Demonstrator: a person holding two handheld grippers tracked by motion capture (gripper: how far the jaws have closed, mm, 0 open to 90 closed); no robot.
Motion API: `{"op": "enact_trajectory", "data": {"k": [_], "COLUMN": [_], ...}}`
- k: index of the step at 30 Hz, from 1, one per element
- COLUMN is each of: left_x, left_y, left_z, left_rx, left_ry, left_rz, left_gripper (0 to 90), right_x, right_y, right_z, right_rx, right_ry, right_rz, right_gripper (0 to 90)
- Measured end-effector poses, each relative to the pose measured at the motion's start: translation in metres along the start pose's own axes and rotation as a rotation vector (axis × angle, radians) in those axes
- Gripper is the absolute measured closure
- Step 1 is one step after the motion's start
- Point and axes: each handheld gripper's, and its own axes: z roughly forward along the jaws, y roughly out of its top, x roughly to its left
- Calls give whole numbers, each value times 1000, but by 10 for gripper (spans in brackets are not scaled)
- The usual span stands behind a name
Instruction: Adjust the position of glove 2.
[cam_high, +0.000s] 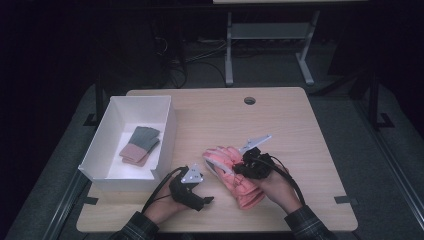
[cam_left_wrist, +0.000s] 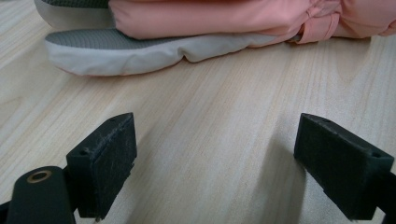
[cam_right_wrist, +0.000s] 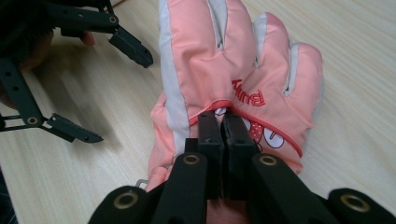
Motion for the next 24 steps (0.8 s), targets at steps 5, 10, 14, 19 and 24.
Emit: {"op": "enact_trajectory", "data": {"k": [5, 10, 14, 19, 24], "left_x": [-1, -1, -2, -1, -4], "left_y": [1, 5, 8, 13, 26], "left_z": [1, 0, -3, -11, -12], "left_rx": [5, 33, 50, 13, -7], "left_ry": [2, 6, 15, -12, -38], "left_rz": [-8, -18, -26, -44, -46], "left_gripper": [123, 133, 206, 456, 784], "right_x": [-3, -4, -10, -25, -48], "right_y": [-2, -1, -2, -7, -26], "right_z": [2, -9, -22, -43, -52], "right_rx": [3, -63, -120, -203, -201], "right_ry": [16, 37, 46, 40, -1], "right_rz": [5, -6, -15, -13, -9], "right_gripper": [827, 630, 618, 780, 899]}}
